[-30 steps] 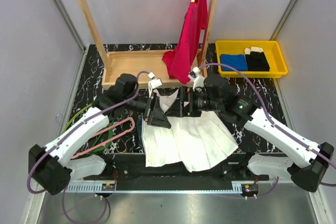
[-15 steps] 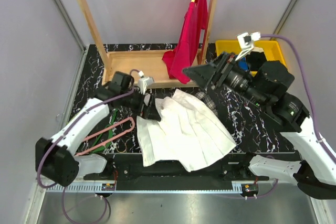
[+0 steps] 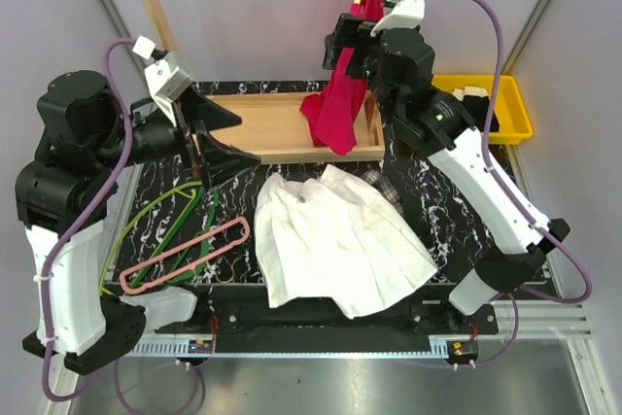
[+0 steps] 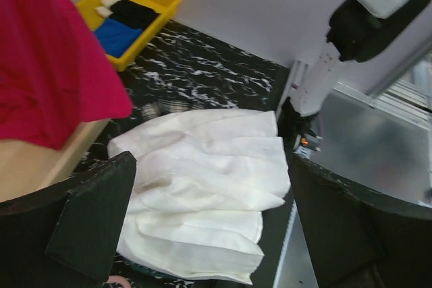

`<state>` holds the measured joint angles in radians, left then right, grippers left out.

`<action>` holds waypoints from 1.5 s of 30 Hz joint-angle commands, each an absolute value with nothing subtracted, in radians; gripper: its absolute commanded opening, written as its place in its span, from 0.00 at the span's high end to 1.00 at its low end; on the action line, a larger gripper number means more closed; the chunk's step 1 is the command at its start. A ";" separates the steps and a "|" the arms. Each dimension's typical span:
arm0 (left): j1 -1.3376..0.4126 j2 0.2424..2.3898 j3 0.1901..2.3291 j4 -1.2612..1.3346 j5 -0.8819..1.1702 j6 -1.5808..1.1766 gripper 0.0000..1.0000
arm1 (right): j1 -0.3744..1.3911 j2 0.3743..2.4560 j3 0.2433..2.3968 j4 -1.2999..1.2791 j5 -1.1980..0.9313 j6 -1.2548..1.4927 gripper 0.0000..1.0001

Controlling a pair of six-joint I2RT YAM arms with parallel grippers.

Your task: Remove the skirt from the hanger

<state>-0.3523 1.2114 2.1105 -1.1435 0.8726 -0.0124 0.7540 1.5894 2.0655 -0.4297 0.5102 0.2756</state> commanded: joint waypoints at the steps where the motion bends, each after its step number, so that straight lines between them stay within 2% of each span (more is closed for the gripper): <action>1: -0.310 1.197 2.024 -0.938 0.701 0.008 0.01 | 0.727 1.536 2.001 -0.277 0.546 0.223 0.00; 6: -0.267 1.282 2.131 -1.003 0.722 0.003 0.01 | 0.678 1.609 2.060 -0.273 0.506 0.192 0.00; 8: -0.216 1.278 2.114 -0.999 0.736 -0.024 0.01 | 0.664 1.641 2.068 -0.296 0.494 0.190 0.06; 9: -0.200 1.273 2.106 -0.988 0.748 -0.028 0.01 | 0.660 1.644 2.059 -0.299 0.474 0.192 0.20; 10: -0.168 1.261 2.102 -0.983 0.750 -0.028 0.01 | 0.654 1.649 2.051 -0.299 0.454 0.199 0.55; 11: -0.152 1.255 2.097 -0.979 0.752 -0.028 0.01 | 0.652 1.652 2.045 -0.301 0.451 0.204 0.73; 12: -0.137 1.250 2.097 -0.977 0.761 -0.025 0.01 | 0.649 1.657 2.042 -0.304 0.454 0.210 0.84; 13: -0.108 1.241 2.098 -0.977 0.762 -0.023 0.01 | 0.647 1.667 2.046 -0.330 0.460 0.216 0.92; 16: -0.055 1.230 2.108 -0.974 0.776 -0.021 0.01 | 0.643 1.671 2.046 -0.367 0.472 0.215 0.87; 18: -0.035 1.227 2.109 -0.973 0.785 -0.029 0.01 | 0.637 1.657 2.027 -0.373 0.479 0.210 1.00; 19: -0.019 1.224 2.109 -0.974 0.795 -0.031 0.01 | 0.629 1.638 2.017 -0.376 0.480 0.218 1.00; 20: -0.011 1.223 2.108 -0.974 0.802 -0.032 0.01 | 0.623 1.626 2.007 -0.374 0.476 0.222 0.93; 22: -0.002 1.210 2.092 -0.973 0.818 -0.034 0.01 | 0.620 1.606 1.999 -0.368 0.477 0.225 0.44; 23: 0.000 1.206 2.073 -0.973 0.822 -0.029 0.01 | 0.620 1.605 2.019 -0.367 0.480 0.225 0.37; 24: -0.002 1.195 2.063 -0.973 0.824 -0.026 0.01 | 0.620 1.598 2.032 -0.354 0.485 0.225 0.36; 26: -0.002 1.183 2.040 -0.971 0.822 -0.018 0.01 | 0.620 1.600 2.075 -0.339 0.489 0.230 0.22; 27: 0.000 1.177 2.028 -0.973 0.822 -0.017 0.01 | 0.618 1.609 2.092 -0.318 0.480 0.230 0.21; 28: 0.000 1.172 2.023 -0.973 0.822 -0.015 0.01 | 0.617 1.620 2.115 -0.318 0.471 0.227 0.15; 29: -0.002 1.169 2.017 -0.973 0.821 -0.014 0.01 | 0.614 1.637 2.175 -0.318 0.460 0.226 0.00; 41: 0.023 1.086 1.930 -0.980 0.795 0.031 0.01 | 0.555 1.991 2.689 -0.449 0.400 0.250 0.00; 45: 0.029 1.083 1.933 -0.997 0.792 0.041 0.01 | 0.505 2.059 2.706 -0.477 0.353 0.323 0.00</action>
